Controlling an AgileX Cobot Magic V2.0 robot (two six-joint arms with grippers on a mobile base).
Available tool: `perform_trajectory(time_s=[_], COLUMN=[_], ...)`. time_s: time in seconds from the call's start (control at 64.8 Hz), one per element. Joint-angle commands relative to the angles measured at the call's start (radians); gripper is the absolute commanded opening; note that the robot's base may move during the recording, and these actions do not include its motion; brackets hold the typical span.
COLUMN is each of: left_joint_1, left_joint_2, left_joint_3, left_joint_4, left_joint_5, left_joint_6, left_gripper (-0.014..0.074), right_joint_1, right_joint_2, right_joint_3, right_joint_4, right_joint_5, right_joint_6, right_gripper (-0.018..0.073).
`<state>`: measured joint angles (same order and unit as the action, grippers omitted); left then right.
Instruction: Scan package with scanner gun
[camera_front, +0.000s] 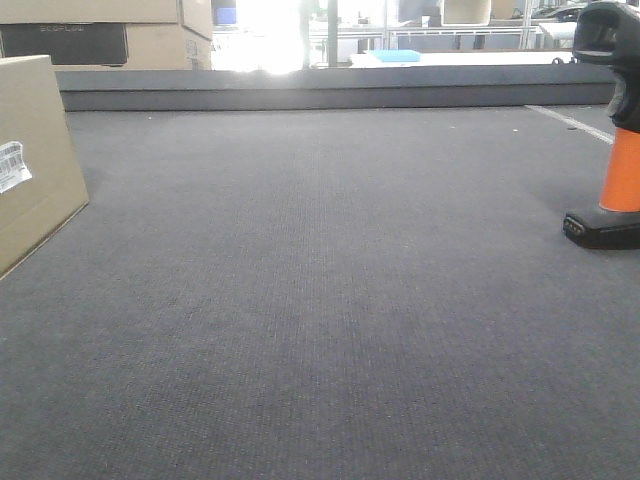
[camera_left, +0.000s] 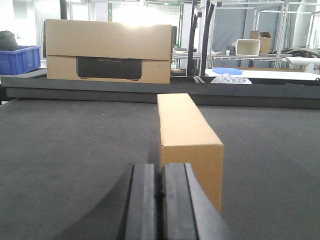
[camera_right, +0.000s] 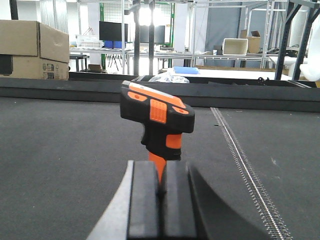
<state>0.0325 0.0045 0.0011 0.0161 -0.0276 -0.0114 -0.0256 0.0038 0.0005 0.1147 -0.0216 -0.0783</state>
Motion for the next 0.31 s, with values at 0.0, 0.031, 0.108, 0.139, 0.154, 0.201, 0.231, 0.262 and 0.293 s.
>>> perform_trajectory(time_s=[0.0, 0.031, 0.108, 0.139, 0.154, 0.201, 0.231, 0.262, 0.293], left_joint_1=[-0.007, -0.007, -0.007, -0.007, -0.007, -0.007, -0.007, -0.007, -0.007], left_joint_2=[-0.005, -0.005, -0.005, -0.005, -0.005, -0.005, -0.005, -0.005, -0.005], left_joint_3=[-0.001, -0.001, -0.001, -0.001, -0.001, -0.001, -0.001, -0.001, -0.001], left_joint_4=[-0.002, -0.002, -0.002, -0.002, -0.002, -0.002, -0.002, -0.002, -0.002], left_joint_5=[-0.015, -0.015, -0.015, -0.015, -0.015, -0.015, -0.015, -0.015, -0.015], left_joint_6=[0.002, 0.002, 0.002, 0.002, 0.002, 0.002, 0.002, 0.002, 0.002], left_gripper=[-0.0111, -0.0111, -0.0111, -0.0111, -0.0111, -0.0111, -0.0111, -0.0111, -0.0111], right_joint_1=[-0.002, -0.002, -0.002, -0.002, -0.002, -0.002, -0.002, -0.002, -0.002], right_joint_2=[-0.004, -0.004, -0.004, -0.004, -0.004, -0.004, -0.004, -0.004, -0.004], right_joint_3=[-0.001, -0.001, -0.001, -0.001, -0.001, -0.001, -0.001, -0.001, -0.001], right_joint_4=[-0.008, -0.008, -0.008, -0.008, -0.008, -0.008, -0.008, -0.008, -0.008], right_joint_5=[-0.01, -0.01, -0.01, -0.01, -0.01, -0.01, -0.01, -0.01, -0.01], right_joint_6=[0.001, 0.001, 0.001, 0.001, 0.001, 0.001, 0.001, 0.001, 0.001], right_gripper=[-0.0162, -0.0162, -0.0162, -0.0162, -0.0162, -0.0162, -0.0162, -0.0162, -0.0162])
